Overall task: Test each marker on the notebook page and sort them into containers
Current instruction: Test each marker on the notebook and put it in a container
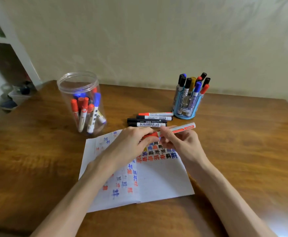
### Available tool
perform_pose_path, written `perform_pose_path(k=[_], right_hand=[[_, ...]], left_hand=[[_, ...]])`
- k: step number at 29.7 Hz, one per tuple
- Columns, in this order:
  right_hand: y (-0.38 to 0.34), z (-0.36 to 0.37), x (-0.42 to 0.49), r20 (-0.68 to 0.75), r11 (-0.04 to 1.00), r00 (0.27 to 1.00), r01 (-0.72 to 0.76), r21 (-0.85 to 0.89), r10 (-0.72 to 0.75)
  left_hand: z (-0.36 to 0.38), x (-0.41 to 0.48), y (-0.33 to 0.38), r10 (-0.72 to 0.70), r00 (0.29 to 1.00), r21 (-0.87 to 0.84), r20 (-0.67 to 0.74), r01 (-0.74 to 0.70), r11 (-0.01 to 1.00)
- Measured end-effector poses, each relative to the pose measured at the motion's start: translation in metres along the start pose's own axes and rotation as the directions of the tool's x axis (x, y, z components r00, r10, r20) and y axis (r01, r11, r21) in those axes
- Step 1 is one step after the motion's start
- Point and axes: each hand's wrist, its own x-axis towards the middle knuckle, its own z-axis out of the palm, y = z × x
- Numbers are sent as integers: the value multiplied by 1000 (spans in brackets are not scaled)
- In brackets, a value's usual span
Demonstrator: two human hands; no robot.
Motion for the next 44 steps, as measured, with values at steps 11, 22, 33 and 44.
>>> perform_pose_path(k=[11,22,33,44], right_hand=[[-7,-21,0,-126,998,992,18,-62,-26],[6,14,-19,69,979,997,-14,-202,28],[15,38,-32,74,906,994,100,-410,-76],[15,41,-33,114,886,988,148,-439,-108]], left_hand=[[-42,-19,-29,-186,976,-107,116,198,974],[-33,-33,-49,-314,922,17,227,319,948],[-34,-37,-50,-252,960,-14,120,255,967],[-31,-36,-53,-233,966,-7,113,235,972]])
